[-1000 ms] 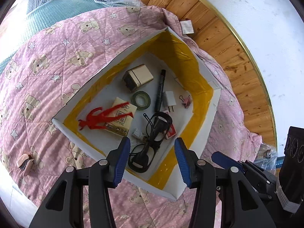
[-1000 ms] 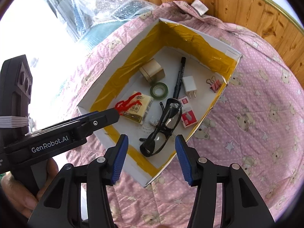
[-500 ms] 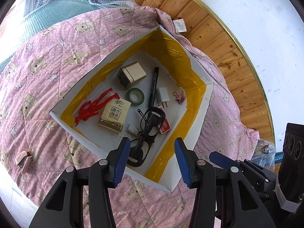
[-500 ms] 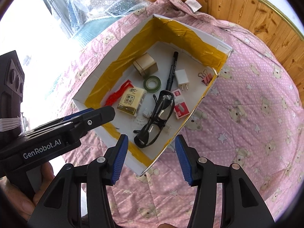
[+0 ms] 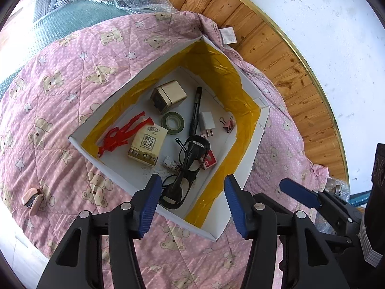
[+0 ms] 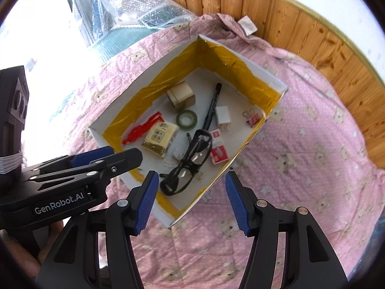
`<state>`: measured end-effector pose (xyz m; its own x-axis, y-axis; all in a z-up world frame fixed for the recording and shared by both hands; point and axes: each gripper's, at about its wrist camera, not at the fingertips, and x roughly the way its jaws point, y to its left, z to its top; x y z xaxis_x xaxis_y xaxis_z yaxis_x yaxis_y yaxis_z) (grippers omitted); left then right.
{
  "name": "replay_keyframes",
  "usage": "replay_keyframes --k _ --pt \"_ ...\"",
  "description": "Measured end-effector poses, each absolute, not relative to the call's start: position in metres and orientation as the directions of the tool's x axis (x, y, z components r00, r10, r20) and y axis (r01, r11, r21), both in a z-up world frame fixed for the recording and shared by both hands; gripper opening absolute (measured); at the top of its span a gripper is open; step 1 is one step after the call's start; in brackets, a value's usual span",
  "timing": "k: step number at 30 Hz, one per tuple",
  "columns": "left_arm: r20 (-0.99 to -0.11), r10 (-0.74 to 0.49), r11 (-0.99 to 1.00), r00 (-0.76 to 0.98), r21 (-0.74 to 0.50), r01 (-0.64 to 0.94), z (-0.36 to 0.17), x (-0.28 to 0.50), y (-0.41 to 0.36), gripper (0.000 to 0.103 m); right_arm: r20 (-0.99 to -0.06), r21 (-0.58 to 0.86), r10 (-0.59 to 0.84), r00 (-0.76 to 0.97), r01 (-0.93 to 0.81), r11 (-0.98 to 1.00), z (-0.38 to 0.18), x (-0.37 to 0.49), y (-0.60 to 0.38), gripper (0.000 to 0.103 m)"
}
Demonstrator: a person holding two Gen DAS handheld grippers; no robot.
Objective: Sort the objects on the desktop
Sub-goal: 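Lift both open tools away from the box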
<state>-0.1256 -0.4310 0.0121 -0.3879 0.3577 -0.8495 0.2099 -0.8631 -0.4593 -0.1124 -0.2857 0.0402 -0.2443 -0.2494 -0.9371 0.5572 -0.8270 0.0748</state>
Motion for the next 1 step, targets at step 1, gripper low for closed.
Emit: replay_keyframes --k 1 --pt "-0.849 0.359 -0.862 -0.389 -0.461 0.211 0.0122 -0.1253 -0.4315 0.056 -0.937 0.072 -0.248 -0.246 0.559 -0.826 0.0414 -0.1121 -0.2861 0.061"
